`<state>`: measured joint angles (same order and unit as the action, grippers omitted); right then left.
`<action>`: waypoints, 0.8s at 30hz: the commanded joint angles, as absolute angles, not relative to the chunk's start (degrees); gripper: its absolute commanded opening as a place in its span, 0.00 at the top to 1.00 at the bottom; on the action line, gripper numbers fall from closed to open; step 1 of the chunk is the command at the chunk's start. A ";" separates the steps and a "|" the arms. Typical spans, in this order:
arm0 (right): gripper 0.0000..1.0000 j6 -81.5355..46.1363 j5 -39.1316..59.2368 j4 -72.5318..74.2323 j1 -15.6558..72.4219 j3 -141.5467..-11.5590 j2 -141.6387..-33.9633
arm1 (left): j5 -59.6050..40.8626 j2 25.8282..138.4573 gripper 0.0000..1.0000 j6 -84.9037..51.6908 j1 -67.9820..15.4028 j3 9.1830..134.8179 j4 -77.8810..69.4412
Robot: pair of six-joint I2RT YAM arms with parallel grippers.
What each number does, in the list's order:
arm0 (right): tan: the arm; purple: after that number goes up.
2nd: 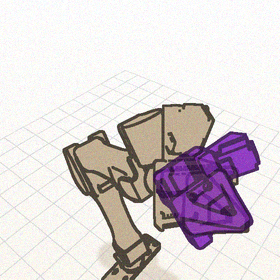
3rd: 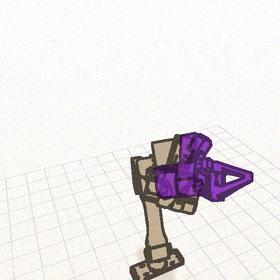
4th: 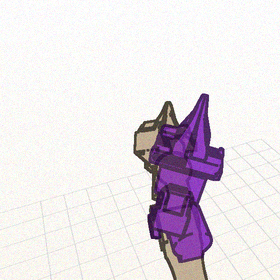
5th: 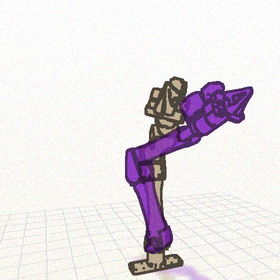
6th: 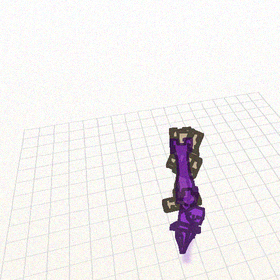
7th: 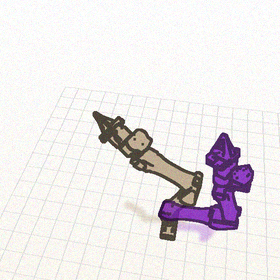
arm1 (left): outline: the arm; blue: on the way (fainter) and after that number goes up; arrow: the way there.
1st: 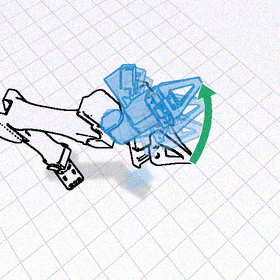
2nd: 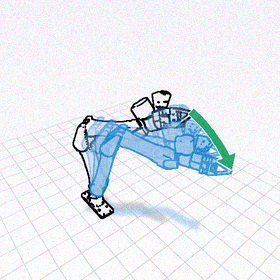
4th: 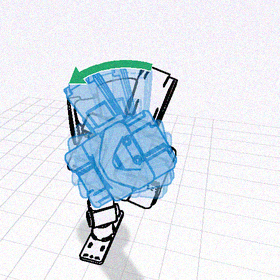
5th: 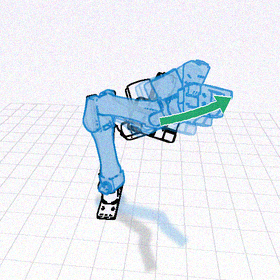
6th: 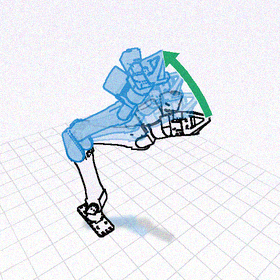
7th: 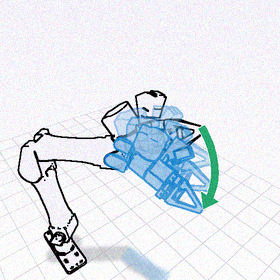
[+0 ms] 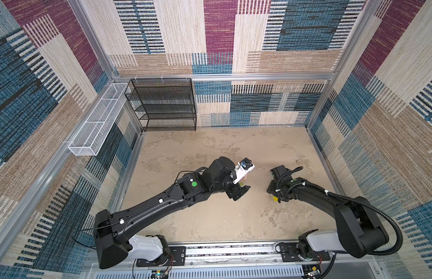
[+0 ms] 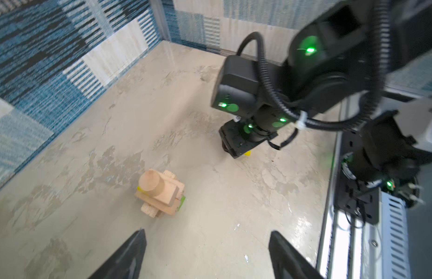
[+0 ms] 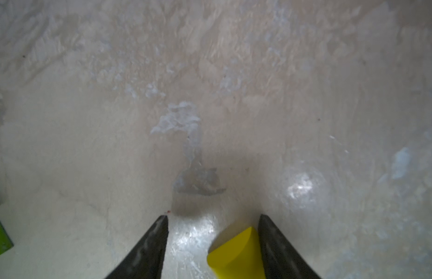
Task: Build the wood block tower
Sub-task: 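Move the open right gripper over the yellow half-round block, then lower the right gripper around the yellow half-round block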
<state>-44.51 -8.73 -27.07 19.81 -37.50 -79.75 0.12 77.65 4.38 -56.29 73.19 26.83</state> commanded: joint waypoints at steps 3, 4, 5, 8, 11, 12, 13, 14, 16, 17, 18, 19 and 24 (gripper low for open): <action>0.38 -40.88 -6.46 -29.55 19.83 -38.66 -80.17 | -6.88 79.27 0.17 -1.92 -53.31 74.61 28.13; 0.38 -40.80 -6.04 -29.94 19.82 -38.31 -79.74 | -7.24 79.19 0.18 -2.02 -53.10 74.45 27.96; 0.38 -40.85 -5.36 -30.21 19.78 -37.79 -79.03 | -7.46 79.08 0.18 -2.02 -53.05 74.36 27.91; 0.38 -41.88 -3.25 -30.16 19.86 -35.58 -76.13 | -7.47 78.43 0.18 -1.67 -52.99 73.96 27.60; 0.39 -43.29 0.20 -29.73 19.89 -33.44 -72.26 | -7.29 78.14 0.18 -1.67 -52.74 73.74 27.36; 0.39 -43.78 1.40 -29.64 19.86 -33.00 -71.19 | -7.37 78.05 0.18 -1.80 -52.62 73.75 27.33; 0.40 -44.32 2.44 -29.79 19.92 -32.55 -69.83 | -7.45 78.13 0.18 -1.91 -52.56 73.70 27.33; 0.40 -45.14 3.18 -29.97 19.87 -32.24 -68.70 | -7.55 78.14 0.18 -2.07 -52.41 73.85 27.42; 0.40 -46.02 4.48 -29.74 19.95 -31.41 -66.20 | -7.80 78.25 0.18 -2.11 -52.36 73.92 27.57; 0.40 -46.42 4.83 -29.34 19.88 -30.97 -65.03 | -7.75 78.27 0.18 -2.15 -52.35 73.92 27.66; 0.41 -46.80 4.90 -28.96 19.87 -30.73 -63.97 | -7.61 78.21 0.18 -2.11 -52.28 73.91 27.66; 0.42 -47.17 5.16 -28.36 19.94 -30.59 -63.09 | -7.47 78.18 0.18 -2.16 -52.14 73.83 27.68; 0.42 -46.71 6.08 -28.37 19.95 -32.26 -62.76 | -7.12 78.23 0.18 -2.20 -51.98 73.85 27.73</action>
